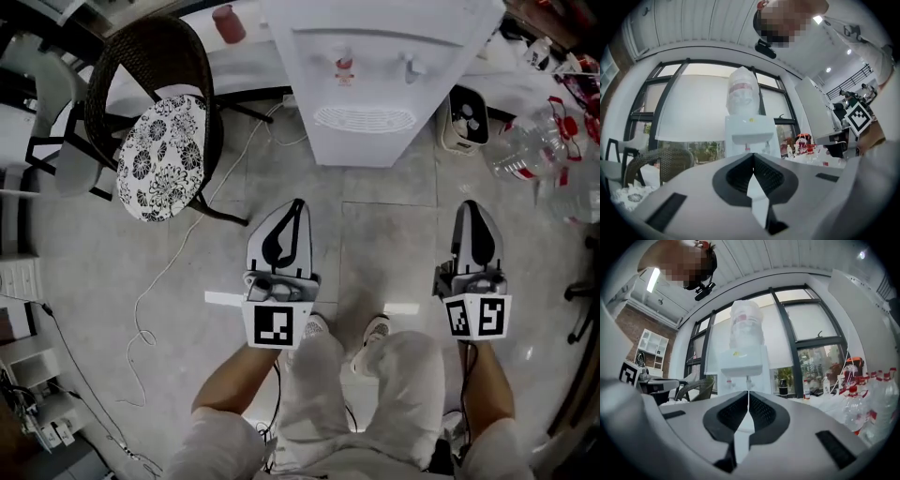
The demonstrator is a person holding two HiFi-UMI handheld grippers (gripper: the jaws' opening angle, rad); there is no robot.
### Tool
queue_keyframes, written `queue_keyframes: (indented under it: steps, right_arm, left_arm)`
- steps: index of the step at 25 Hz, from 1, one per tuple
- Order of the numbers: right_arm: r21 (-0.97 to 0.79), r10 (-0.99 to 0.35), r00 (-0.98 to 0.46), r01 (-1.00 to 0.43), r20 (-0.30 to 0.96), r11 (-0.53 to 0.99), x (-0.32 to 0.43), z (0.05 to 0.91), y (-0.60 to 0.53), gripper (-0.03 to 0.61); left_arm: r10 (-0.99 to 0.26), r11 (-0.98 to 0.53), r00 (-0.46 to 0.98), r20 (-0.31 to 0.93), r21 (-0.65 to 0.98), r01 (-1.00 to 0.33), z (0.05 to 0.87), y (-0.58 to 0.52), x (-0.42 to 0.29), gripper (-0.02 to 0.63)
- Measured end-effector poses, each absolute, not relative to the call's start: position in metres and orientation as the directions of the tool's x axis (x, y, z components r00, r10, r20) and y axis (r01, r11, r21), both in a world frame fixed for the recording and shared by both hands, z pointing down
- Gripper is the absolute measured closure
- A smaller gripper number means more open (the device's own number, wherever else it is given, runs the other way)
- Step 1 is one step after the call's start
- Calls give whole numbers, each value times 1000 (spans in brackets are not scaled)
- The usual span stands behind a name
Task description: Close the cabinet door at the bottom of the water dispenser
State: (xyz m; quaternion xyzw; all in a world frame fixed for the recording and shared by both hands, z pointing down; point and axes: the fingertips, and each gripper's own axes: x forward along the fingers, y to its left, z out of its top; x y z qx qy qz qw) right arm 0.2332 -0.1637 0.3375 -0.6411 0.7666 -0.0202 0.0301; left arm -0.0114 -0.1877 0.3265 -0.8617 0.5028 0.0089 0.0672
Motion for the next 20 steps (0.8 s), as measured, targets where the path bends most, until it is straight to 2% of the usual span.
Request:
queue_keyframes:
  steps: [11,16,20]
  right_arm:
    - [-113,-991,-113,-988,68,105,265,51,-64,557]
    - [-95,-990,-132,-987,41,128,266,-46,-28,557]
    - [-134,-988,-148,-981,46,140,265,-86,-7,557]
  left_arm:
    - [-903,-424,429,-22,-115,-898,20,-129,-45,606]
    - [-900,-433,436,-19,-93,-897,-65,-100,-51,606]
    - [-904,-425,426,-28,-47,-904,-101,-82,-53,606]
